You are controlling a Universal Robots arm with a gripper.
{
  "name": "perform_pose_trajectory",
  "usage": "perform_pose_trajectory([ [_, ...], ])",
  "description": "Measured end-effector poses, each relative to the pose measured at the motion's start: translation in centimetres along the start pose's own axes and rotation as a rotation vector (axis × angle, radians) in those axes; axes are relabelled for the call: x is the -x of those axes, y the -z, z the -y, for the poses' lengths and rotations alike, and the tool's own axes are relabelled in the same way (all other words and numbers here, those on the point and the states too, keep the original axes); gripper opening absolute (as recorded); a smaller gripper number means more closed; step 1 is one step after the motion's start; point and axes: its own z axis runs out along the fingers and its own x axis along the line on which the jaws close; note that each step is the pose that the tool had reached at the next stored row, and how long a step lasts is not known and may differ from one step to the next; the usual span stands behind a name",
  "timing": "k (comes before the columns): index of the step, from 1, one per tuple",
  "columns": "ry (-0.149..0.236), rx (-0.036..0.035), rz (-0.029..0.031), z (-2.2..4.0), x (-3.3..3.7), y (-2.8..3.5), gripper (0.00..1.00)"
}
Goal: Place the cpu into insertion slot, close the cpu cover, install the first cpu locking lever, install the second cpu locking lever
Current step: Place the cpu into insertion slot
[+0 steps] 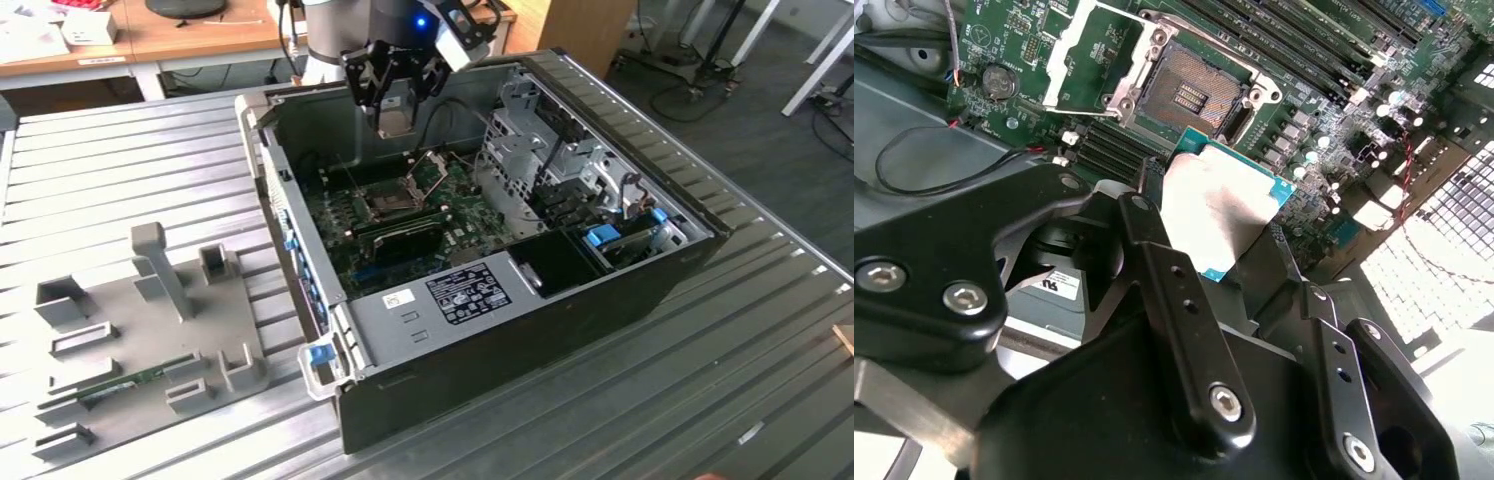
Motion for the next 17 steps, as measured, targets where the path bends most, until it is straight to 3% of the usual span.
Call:
perform_pose_trajectory([
  [7,0.000,0.0002,0.0001,0.02,0.00,-0.21,0.54],
  [17,0.000,0.0001,0.0001,0.11,0.03,-1.23,0.54],
])
